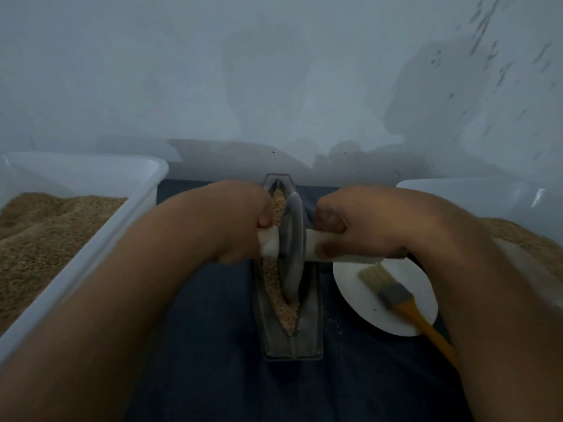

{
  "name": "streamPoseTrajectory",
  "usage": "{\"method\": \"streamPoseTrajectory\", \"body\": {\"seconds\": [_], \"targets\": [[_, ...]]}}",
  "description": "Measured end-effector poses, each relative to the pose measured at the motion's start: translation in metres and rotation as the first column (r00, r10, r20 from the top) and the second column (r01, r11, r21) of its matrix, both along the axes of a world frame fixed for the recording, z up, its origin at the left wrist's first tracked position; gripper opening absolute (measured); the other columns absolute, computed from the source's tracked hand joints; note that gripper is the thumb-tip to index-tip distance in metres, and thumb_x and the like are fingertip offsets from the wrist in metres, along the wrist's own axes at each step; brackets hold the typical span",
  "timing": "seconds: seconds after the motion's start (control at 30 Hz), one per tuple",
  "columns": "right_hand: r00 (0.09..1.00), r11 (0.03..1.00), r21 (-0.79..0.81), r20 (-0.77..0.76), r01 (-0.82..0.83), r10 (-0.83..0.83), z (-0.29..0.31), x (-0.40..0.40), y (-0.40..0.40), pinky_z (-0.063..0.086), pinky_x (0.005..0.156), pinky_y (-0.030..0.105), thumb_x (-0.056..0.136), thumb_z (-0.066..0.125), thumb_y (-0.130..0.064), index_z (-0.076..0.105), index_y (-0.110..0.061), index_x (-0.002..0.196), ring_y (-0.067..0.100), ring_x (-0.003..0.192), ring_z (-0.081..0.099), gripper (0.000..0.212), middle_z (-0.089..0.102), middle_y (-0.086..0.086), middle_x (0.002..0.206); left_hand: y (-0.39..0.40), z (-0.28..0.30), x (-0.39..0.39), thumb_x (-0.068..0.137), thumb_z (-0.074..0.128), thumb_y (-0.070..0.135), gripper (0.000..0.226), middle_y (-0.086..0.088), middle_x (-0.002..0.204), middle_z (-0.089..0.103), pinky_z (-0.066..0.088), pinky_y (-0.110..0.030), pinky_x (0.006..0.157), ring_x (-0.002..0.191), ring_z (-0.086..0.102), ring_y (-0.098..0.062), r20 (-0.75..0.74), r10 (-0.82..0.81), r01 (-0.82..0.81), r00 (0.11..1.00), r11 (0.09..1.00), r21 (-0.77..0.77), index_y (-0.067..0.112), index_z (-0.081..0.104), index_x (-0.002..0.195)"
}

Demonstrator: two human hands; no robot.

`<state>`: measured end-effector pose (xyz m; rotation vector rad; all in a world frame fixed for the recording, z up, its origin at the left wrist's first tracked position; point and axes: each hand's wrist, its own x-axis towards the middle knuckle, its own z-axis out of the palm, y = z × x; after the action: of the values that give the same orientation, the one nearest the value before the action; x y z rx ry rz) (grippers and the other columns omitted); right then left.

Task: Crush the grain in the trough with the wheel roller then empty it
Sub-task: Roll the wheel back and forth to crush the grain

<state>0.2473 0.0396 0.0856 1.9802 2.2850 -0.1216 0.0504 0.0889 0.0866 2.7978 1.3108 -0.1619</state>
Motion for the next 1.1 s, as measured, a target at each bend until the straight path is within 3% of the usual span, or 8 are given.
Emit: {"method": "streamPoseTrajectory", "body": {"seconds": [0.1,0.17,0.27,0.33,0.47,0.7,0.9,1.1], "targets": [[0.999,0.995,0.096,-0.037,0.036,-0.033,-0.015,0.004,0.017,0.031,0.053,0.028,0.093,0.06,-0.044,0.059,-0.03,0.095,0.007,0.073,0.05,0.014,0.058,-0.01,0.088,0.013,-0.011,0.004,0.094,0.06,0.029,0.025,-0.004,0.113,0.063,0.047,-0.032,0.086,0.103,0.059,-0.023,0.051,0.031,-0.033,0.998,0.998,0.056,0.019,0.064,0.116],[0.993,0.978,0.191,-0.104,0.083,-0.063,-0.027,0.007,0.031,0.038,0.059,0.03,0.097,0.055,-0.04,0.064,-0.023,0.102,0.019,0.083,0.057,0.021,0.064,-0.001,0.096,0.026,-0.022,0.007,0.095,0.057,0.027,0.024,-0.007,0.113,0.064,0.042,-0.031,0.079,0.102,0.059,-0.026,0.122,0.063,-0.075,0.991,0.993,0.096,0.017,0.062,0.117],[0.971,0.913,0.372,-0.222,0.169,-0.089,-0.046,0.009,0.049,0.047,0.073,0.038,0.102,0.046,-0.039,0.065,-0.022,0.111,0.028,0.094,0.059,0.027,0.066,0.006,0.104,0.04,-0.04,0.008,0.093,0.056,0.016,0.023,-0.009,0.112,0.063,0.049,-0.042,0.086,0.102,0.059,-0.031,0.254,0.121,-0.159,0.96,0.978,0.135,0.021,0.056,0.116],[0.975,0.86,0.48,-0.206,0.174,-0.083,-0.058,0.008,0.06,0.045,0.075,0.039,0.104,0.04,-0.038,0.064,-0.02,0.114,0.029,0.093,0.059,0.032,0.067,0.008,0.106,0.045,-0.049,0.008,0.093,0.054,0.012,0.027,-0.01,0.108,0.063,0.05,-0.051,0.085,0.099,0.059,-0.034,0.323,0.138,-0.196,0.936,0.968,0.156,0.022,0.052,0.118],[0.987,0.794,0.594,-0.158,0.128,-0.041,-0.066,0.004,0.069,0.037,0.08,0.04,0.105,0.037,-0.033,0.065,-0.017,0.111,0.029,0.091,0.058,0.033,0.068,0.007,0.101,0.05,-0.054,0.007,0.093,0.052,0.012,0.031,-0.01,0.106,0.062,0.051,-0.053,0.083,0.096,0.059,-0.035,0.351,0.137,-0.209,0.926,0.962,0.176,0.023,0.047,0.122],[0.962,0.959,0.265,-0.272,0.096,-0.021,-0.033,0.013,0.039,0.044,0.071,0.032,0.097,0.053,-0.042,0.063,-0.033,0.114,0.017,0.094,0.06,0.022,0.067,-0.006,0.107,0.035,-0.035,0.004,0.09,0.062,0.03,0.02,-0.004,0.103,0.062,0.052,-0.043,0.081,0.09,0.058,-0.027,0.206,0.106,-0.147,0.973,0.97,0.194,0.025,0.052,0.106],[0.993,0.999,0.016,-0.106,0.051,-0.049,-0.006,-0.005,0.007,0.049,0.06,0.037,0.074,0.077,-0.043,0.05,-0.034,0.086,0.012,0.073,0.059,0.031,0.061,-0.008,0.082,0.004,-0.006,-0.001,0.079,0.072,0.045,0.035,0.003,0.105,0.062,0.049,-0.035,0.083,0.097,0.058,-0.02,0.005,0.083,-0.083,0.997,0.993,0.08,0.025,0.06,0.105],[0.994,0.998,-0.051,-0.105,0.02,-0.025,0.006,-0.014,-0.003,0.055,0.074,0.042,0.07,0.083,-0.046,0.049,-0.042,0.089,0.01,0.084,0.06,0.039,0.06,-0.015,0.094,-0.006,0.005,-0.003,0.072,0.082,0.048,0.05,0.005,0.105,0.054,0.042,-0.033,0.079,0.093,0.05,-0.018,-0.134,0.087,-0.085,0.987,0.996,0.016,0.026,0.055,0.108]]}}
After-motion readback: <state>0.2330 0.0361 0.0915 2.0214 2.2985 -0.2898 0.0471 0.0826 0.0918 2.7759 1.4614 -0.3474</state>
